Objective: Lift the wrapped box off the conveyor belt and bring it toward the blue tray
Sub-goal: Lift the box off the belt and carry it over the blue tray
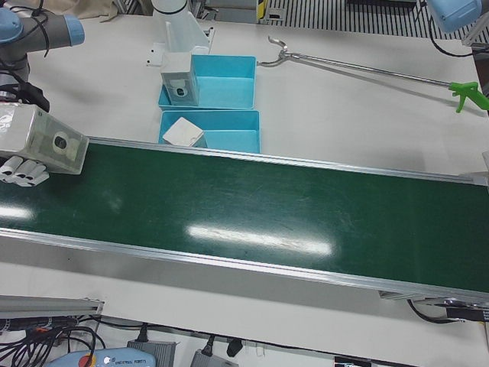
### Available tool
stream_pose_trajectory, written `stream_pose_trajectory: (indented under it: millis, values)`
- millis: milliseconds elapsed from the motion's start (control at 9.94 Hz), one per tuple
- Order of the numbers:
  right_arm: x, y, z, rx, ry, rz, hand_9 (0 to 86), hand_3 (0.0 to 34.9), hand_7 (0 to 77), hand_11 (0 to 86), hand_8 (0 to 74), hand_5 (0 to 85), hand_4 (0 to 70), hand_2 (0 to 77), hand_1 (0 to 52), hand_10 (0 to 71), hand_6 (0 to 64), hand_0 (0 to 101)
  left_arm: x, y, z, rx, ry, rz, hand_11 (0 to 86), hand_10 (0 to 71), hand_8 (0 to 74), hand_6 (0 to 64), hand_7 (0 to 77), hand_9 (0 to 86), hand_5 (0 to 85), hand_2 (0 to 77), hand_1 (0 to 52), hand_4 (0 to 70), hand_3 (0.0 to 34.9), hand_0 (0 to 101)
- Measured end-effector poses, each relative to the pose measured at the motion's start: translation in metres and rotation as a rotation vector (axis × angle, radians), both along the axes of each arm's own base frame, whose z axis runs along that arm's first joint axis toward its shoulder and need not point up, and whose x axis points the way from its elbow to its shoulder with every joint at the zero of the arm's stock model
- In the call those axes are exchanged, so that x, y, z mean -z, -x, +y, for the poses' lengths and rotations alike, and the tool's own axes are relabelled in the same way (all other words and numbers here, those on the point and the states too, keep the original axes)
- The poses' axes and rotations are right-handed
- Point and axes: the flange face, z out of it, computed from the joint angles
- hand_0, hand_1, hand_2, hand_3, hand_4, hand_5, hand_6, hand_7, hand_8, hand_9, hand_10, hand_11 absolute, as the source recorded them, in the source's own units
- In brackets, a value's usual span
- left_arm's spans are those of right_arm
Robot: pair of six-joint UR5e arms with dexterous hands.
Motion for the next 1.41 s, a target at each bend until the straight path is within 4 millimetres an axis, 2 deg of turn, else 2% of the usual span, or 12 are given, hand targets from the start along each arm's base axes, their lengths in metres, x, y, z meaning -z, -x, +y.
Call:
stream_pose_trajectory:
  millis: [101, 302, 403, 503, 704, 906, 1006, 1107, 1208, 1308, 1409]
  values:
    - [0.017, 0.009, 0.018, 0.005, -0.025, -0.016, 46.4, 0.0, 52.9, 46.9, 45.8, 62.2, 20.7, 37.6, 3.3, 31.1, 31.1, 49, 0.0, 0.0, 0.0, 0.0, 0.0, 0.0, 0.5, 0.0, 0.5, 0.5, 0.5, 0.5, 1.1, 0.5, 0.0, 0.5, 0.0, 0]
    - [0.052, 0.046, 0.067, 0.031, -0.068, -0.027, 52.4, 0.0, 58.4, 46.4, 45.8, 62.7, 23.5, 40.9, 1.6, 31.6, 31.1, 49, 0.0, 0.0, 0.0, 0.0, 0.0, 0.0, 0.5, 0.0, 0.5, 0.5, 0.5, 0.0, 1.1, 0.5, 0.0, 0.5, 0.0, 0]
    - [0.069, 0.069, 0.092, 0.045, -0.083, -0.026, 52.4, 0.0, 58.4, 46.4, 45.8, 62.7, 23.5, 40.9, 1.6, 31.6, 31.1, 49, 0.0, 0.0, 0.0, 0.0, 0.0, 0.0, 0.5, 0.5, 0.5, 0.5, 0.5, 0.5, 1.1, 0.5, 0.0, 0.5, 0.0, 0]
    - [0.083, 0.087, 0.112, 0.053, -0.097, -0.023, 53.5, 0.0, 61.6, 46.4, 45.8, 61.6, 24.0, 41.5, 1.6, 31.6, 31.1, 49, 0.0, 0.0, 0.0, 0.0, 0.0, 0.0, 0.5, 0.0, 0.5, 0.5, 0.5, 0.0, 1.1, 0.5, 0.0, 0.0, 0.0, 0]
    - [0.101, 0.12, 0.144, 0.064, -0.136, -0.017, 57.8, 0.0, 62.7, 46.9, 43.6, 61.6, 24.5, 42.0, 1.6, 31.6, 31.1, 49, 0.0, 0.0, 0.0, 0.0, 0.0, 0.0, 0.5, 0.0, 0.5, 0.5, 0.5, 0.0, 1.1, 0.5, 0.0, 0.5, 0.0, 0]
    - [0.103, 0.151, 0.165, 0.089, -0.152, -0.008, 61.1, 0.0, 62.7, 44.7, 43.1, 61.6, 26.2, 42.0, 1.6, 30.5, 31.1, 49, 0.0, 0.0, 0.0, 0.0, 0.0, 0.0, 0.5, 0.0, 0.5, 0.0, 0.5, 0.5, 1.1, 0.5, 0.0, 0.0, 0.0, 0]
    - [0.102, 0.165, 0.172, 0.102, -0.152, 0.002, 57.3, 0.0, 68.7, 37.6, 36.5, 55.6, 27.8, 42.0, 1.6, 22.9, 28.9, 50, 0.0, 0.0, 0.0, 0.0, 0.0, 0.0, 0.5, 0.0, 0.5, 0.0, 0.5, 0.5, 1.1, 1.1, 0.0, 0.5, 0.0, 0]
    - [0.104, 0.178, 0.177, 0.116, -0.153, 0.011, 48.5, 0.0, 68.7, 18.5, 27.3, 46.9, 24.5, 43.1, 1.6, 3.8, 28.9, 47, 0.0, 0.0, 0.0, 0.0, 0.0, 0.0, 0.5, 0.5, 0.5, 0.5, 0.5, 0.5, 1.1, 0.5, 0.0, 0.5, 0.0, 0]
    - [0.109, 0.19, 0.18, 0.129, -0.156, 0.016, 48.5, 0.0, 68.7, 18.5, 27.3, 46.9, 24.5, 43.1, 1.6, 3.8, 28.9, 47, 0.0, 0.0, 0.0, 0.0, 0.0, 0.0, 0.5, 0.5, 0.5, 0.5, 0.5, 0.5, 1.1, 0.5, 0.0, 0.5, 0.0, 0]
    - [0.114, 0.198, 0.185, 0.141, -0.158, 0.017, 39.3, 0.0, 63.3, 2.2, 16.4, 37.6, 22.4, 39.3, 2.2, 1.6, 28.9, 55, 0.0, 0.0, 0.0, 0.0, 0.0, 0.0, 0.5, 0.5, 0.5, 0.5, 0.5, 0.5, 1.1, 0.5, 0.0, 0.5, 0.0, 0]
    - [0.119, 0.204, 0.188, 0.149, -0.16, 0.015, 31.1, 0.0, 56.7, 1.6, 3.8, 27.3, 20.7, 31.6, 7.1, 0.0, 24.5, 57, 0.0, 0.0, 0.0, 0.0, 0.0, 0.0, 0.5, 0.5, 0.5, 0.5, 0.5, 0.0, 1.1, 0.5, 0.0, 0.5, 0.0, 0]
